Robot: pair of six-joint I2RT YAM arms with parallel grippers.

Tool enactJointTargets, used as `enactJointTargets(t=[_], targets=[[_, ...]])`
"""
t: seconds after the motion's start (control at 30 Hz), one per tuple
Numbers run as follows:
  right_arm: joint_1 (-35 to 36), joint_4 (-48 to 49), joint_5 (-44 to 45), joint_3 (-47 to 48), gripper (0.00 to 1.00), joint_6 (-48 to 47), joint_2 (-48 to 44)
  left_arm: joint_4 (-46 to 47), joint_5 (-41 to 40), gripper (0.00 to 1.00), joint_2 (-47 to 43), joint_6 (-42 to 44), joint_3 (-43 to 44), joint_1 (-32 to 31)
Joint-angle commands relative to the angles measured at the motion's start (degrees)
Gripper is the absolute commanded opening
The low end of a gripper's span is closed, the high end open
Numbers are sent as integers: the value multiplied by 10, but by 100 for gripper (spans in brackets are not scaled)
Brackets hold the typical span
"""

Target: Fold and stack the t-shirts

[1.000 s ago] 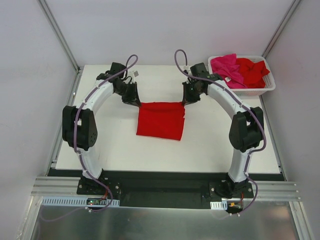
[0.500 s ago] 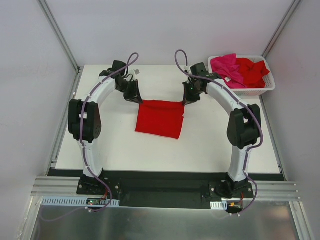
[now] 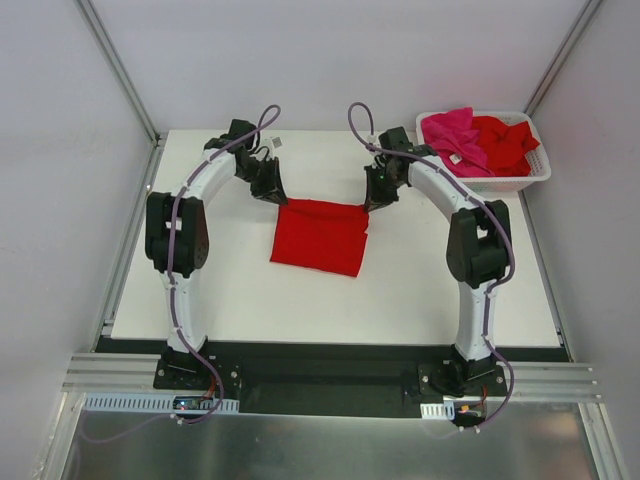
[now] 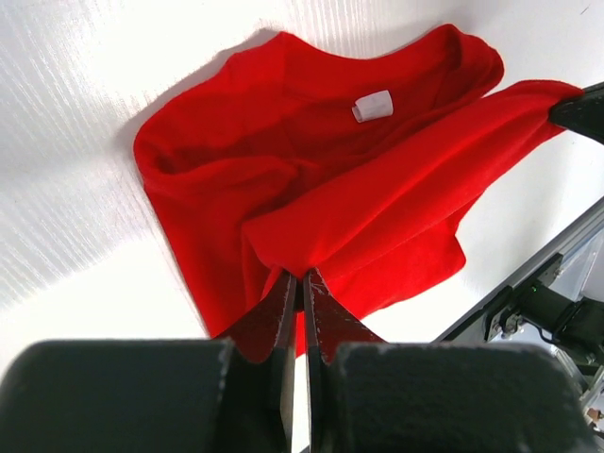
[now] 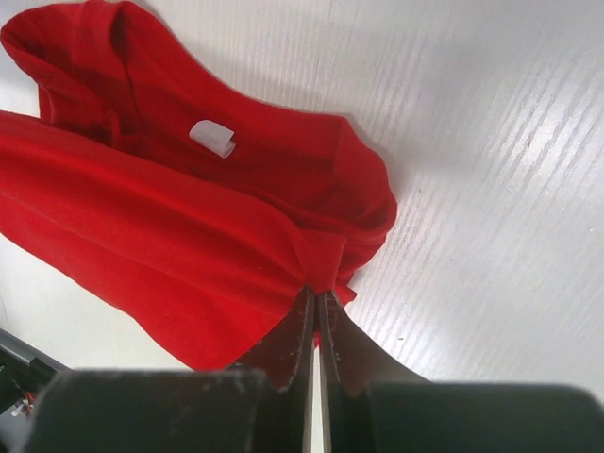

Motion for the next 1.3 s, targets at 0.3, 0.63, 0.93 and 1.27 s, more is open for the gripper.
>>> enactJointTargets(t=[0.3,0.63,0.93,1.27], targets=[[-14,-11,-15,54,1,1,34,-11,2,0,41,17,41,33],[-16,-8,-17,60,2,0,50,-12,14,0,83,14,68,38],[-17,-6,-15,67,1,2,53,-12,16,0,99,9,82,38],[-15,30,25,-1,96,2,-18,-12,1,99,51,13,42,37]])
